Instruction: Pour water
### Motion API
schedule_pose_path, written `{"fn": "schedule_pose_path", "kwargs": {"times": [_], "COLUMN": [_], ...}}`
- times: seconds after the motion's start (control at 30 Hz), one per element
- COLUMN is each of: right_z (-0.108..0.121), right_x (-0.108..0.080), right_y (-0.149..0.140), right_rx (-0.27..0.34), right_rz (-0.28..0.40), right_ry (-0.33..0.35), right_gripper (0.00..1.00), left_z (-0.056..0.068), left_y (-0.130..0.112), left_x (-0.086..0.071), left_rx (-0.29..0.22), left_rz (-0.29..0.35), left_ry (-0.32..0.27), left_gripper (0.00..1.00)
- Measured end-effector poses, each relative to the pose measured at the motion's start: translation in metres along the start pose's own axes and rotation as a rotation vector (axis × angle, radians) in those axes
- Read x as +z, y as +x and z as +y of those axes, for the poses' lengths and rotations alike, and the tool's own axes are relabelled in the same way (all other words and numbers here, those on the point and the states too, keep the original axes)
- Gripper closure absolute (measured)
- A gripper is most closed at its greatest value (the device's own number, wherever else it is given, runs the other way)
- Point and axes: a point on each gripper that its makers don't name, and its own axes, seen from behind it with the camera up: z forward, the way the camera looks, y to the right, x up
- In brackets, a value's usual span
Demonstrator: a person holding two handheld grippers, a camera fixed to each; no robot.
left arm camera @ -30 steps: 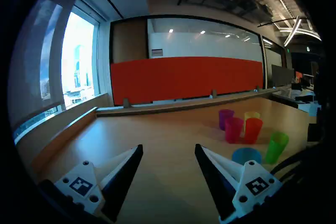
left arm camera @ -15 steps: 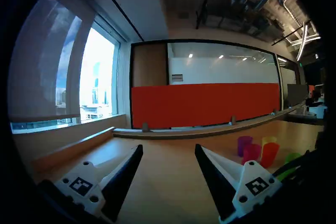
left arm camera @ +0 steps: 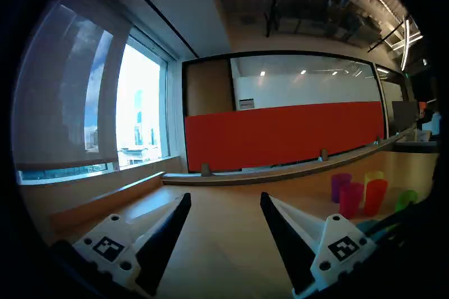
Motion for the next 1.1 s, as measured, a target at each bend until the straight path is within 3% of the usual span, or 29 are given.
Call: {"fn": "schedule_pose_path", "kwargs": {"times": [0.4,0.9,1.1], "right_z": [-0.011,-0.019,-0.02], "right_x": [0.003,0.004,0.004], "right_y": [-0.001,-0.005,-0.003], "right_rx": [-0.015,-0.035,-0.035], "right_rz": [-0.031,-0.042,-0.042], "right_ry": [0.004,0.017,0.018], "right_gripper": [0.0,0.0,0.0], "left_z": [0.023,0.04,0.046], "left_y": [-0.015,-0.024,-0.027], "left_x": [0.004,0.014,0.017], "left_rx": [0.032,-0.003,-0.04], "left_rz": [-0.017,-0.024,-0.034], "left_ry": [-0.03,-0.063,-0.077], "left_gripper": [0.09,0.09,0.09]}}
